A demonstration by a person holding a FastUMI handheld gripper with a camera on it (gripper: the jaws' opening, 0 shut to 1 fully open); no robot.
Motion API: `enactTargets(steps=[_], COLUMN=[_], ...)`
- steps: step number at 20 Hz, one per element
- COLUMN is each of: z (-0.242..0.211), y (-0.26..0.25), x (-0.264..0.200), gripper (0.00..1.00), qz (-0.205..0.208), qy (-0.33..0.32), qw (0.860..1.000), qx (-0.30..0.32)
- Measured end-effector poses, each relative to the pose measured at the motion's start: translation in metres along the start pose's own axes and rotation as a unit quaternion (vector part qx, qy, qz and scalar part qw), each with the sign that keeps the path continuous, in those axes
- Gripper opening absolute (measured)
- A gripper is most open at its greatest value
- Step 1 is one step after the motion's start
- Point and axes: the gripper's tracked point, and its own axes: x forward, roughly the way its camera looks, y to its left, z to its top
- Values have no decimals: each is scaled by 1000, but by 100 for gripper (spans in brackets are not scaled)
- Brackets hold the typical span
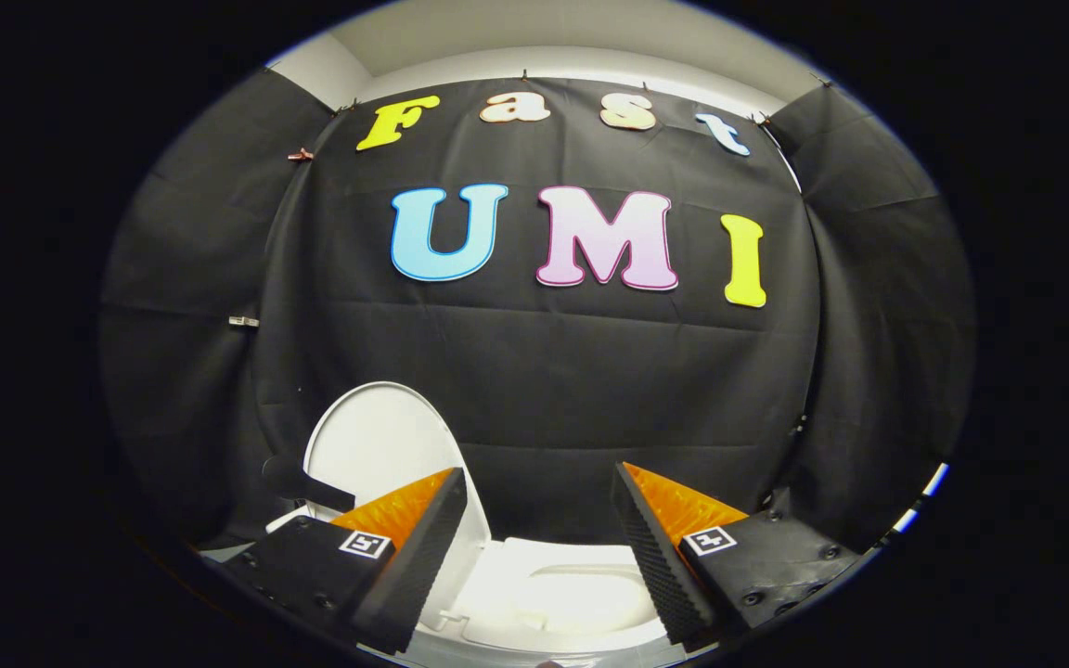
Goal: Open the toilet lid.
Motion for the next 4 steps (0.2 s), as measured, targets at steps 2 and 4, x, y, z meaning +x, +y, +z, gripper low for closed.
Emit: enactTargets(steps=[2, 4], z=[0, 2], y=[-3, -7], x=[-1, -1], gripper=[98, 98], qz=[-2, -5], qy=[1, -1], qw=[1000, 1000], qx=[2, 1])
